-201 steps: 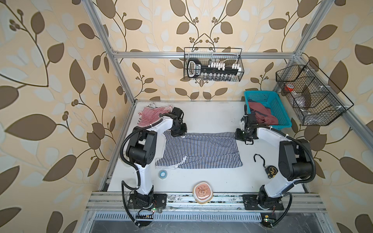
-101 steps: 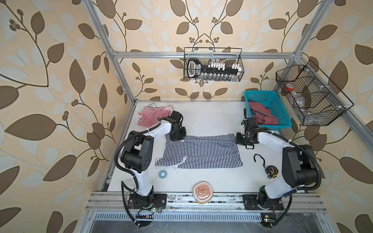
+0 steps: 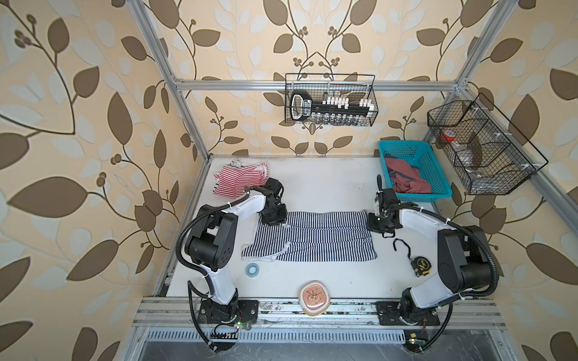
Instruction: Fold and stack the tank tops
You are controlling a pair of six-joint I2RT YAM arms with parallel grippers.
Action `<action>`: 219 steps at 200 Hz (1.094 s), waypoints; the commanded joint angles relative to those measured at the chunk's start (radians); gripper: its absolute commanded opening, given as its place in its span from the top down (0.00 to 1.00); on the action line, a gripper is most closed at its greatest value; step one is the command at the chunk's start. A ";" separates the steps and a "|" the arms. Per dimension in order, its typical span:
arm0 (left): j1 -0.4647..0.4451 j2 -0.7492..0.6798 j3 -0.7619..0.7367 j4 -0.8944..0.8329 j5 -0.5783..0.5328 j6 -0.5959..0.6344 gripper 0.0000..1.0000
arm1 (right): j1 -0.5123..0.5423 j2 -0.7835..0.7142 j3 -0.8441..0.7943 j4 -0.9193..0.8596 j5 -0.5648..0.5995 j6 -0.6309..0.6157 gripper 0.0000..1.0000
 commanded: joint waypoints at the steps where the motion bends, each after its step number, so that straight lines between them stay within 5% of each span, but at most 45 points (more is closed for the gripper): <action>1: 0.003 -0.102 0.041 -0.070 -0.060 -0.001 0.63 | 0.006 -0.042 -0.008 -0.030 0.021 0.010 0.85; 36: 0.021 -0.026 0.219 -0.214 -0.265 0.053 0.55 | 0.011 -0.097 0.013 -0.055 0.031 0.018 0.80; 84: 0.062 0.269 0.541 -0.402 -0.369 0.127 0.58 | 0.013 -0.149 0.006 -0.074 0.031 0.019 0.79; 163: 0.086 0.517 0.812 -0.536 -0.406 0.189 0.57 | 0.014 -0.179 -0.011 -0.071 0.012 0.022 0.79; 219: 0.093 0.545 0.810 -0.595 -0.404 0.223 0.60 | 0.016 -0.174 -0.012 -0.069 0.004 0.019 0.79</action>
